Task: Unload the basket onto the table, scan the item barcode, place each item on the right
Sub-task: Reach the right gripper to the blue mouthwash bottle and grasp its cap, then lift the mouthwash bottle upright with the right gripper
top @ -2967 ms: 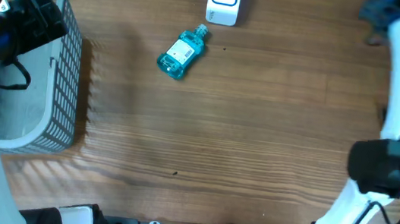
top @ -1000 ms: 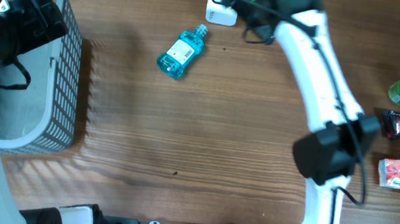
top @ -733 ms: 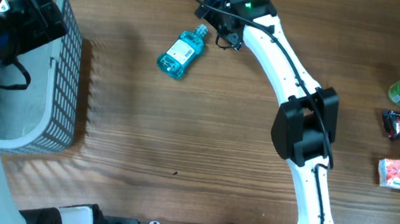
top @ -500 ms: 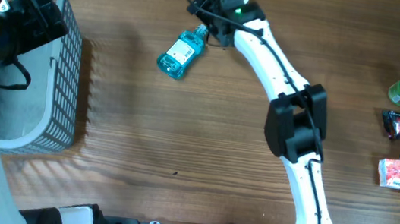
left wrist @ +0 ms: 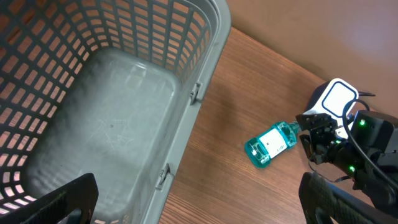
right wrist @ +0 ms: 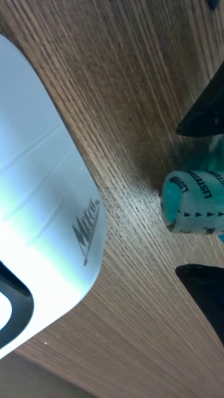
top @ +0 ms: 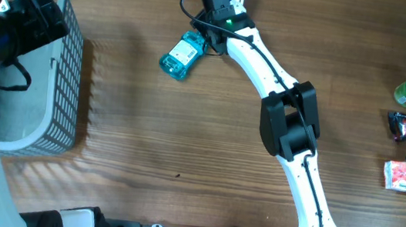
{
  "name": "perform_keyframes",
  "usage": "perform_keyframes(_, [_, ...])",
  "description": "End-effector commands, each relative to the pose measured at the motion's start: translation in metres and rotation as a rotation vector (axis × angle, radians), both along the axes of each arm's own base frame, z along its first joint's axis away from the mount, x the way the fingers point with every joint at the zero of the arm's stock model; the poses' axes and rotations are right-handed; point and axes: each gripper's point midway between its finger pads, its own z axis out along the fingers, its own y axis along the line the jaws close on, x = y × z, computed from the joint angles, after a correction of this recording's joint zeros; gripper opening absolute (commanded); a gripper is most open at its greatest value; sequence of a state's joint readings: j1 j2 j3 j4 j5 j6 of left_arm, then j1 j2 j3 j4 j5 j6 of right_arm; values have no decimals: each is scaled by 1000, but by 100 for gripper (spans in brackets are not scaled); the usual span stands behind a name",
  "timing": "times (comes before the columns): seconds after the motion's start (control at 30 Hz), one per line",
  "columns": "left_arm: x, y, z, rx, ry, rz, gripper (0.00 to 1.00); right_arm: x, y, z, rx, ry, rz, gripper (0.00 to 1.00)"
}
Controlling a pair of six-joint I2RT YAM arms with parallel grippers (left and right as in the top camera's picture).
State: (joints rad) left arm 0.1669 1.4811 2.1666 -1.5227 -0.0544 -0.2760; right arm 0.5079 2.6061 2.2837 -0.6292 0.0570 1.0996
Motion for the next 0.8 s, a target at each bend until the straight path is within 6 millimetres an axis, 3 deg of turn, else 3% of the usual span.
perform_keyframes(0.0, [0, 2, 3, -3, -10, 6, 100, -4, -6, -34, -53, 39, -13, 61])
perform_keyframes(0.13, [0, 2, 3, -3, -10, 6, 100, -17, -1, -60, -77, 89, 10, 59])
perform_keyframes(0.33, [0, 2, 3, -3, -10, 6, 100, -24, 8, -63, -83, 94, 30, 34])
perform_keyframes(0.43, [0, 2, 3, -3, -10, 6, 100, -28, 4, -66, -97, 118, 28, 30])
perform_keyframes(0.53, [0, 2, 3, -3, -10, 6, 100, -39, -8, -69, -130, 174, 22, 20])
perform_keyframes(0.77, [0, 2, 3, -3, -10, 6, 100, -84, -56, -69, -326, 359, -15, 18])
